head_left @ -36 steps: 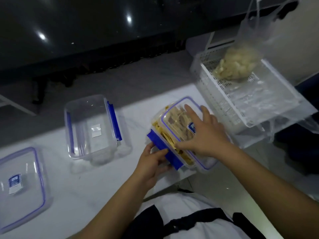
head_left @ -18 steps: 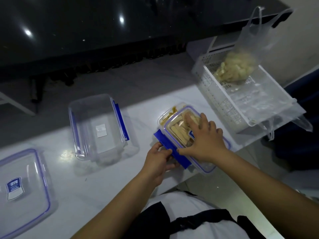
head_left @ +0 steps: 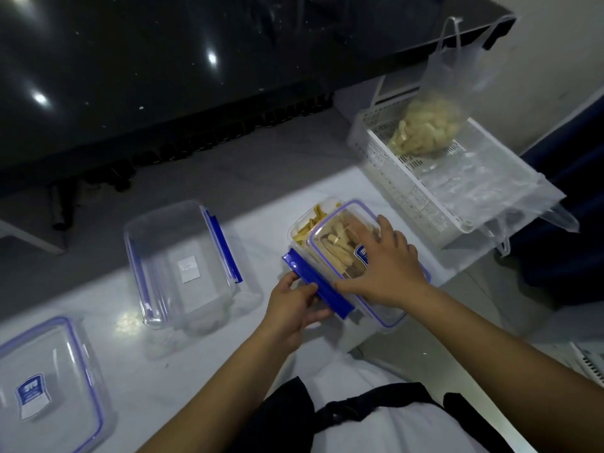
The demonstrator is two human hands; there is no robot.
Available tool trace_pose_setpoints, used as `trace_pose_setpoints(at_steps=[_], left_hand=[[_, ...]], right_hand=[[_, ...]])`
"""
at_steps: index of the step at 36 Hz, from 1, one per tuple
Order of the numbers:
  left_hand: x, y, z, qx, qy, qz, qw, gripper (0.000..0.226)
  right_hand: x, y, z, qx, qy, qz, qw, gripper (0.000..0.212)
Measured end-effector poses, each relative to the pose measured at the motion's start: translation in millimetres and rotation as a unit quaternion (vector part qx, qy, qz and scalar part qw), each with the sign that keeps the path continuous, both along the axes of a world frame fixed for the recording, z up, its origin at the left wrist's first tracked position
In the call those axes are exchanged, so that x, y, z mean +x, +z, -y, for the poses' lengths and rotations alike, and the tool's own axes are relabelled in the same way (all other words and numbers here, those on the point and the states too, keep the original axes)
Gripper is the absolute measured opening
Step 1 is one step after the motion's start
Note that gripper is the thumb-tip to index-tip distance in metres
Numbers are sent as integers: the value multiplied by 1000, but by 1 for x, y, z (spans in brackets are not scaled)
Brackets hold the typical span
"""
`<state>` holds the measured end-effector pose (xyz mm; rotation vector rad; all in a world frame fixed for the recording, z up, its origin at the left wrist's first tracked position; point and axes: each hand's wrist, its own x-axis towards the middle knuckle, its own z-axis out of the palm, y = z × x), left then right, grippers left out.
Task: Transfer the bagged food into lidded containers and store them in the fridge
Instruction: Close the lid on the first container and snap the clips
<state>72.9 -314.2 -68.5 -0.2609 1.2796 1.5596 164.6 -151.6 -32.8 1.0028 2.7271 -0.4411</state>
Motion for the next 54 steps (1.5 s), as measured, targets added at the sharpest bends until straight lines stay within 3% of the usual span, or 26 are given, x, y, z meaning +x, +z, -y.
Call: trace_pose_setpoints(at_steps=[8,26,36,42,48,54], left_hand=[[1,4,0,1,7,-11,1000,26],[-4,1,5,-13,-7,0,1000,35],[-7,1,9,10,0,-17,1000,33],[-11,1,7,6,10,-24,1000,35],[-7,-1,-2,-15,12,-29,999,34],[-9,-2,-4,-18,13,-36,999,33]], right_hand=[[-37,1,2,9,14,27,1000,119],[-22,-5,6,-3,5,44,999,120],[10,43,1,-50,-59,-53,996,119],[60,51,7,-51,-54,-4,997,116],[45,24,24,-47,-32,65,996,114],[42,17,24,-49,-38,61,996,116]])
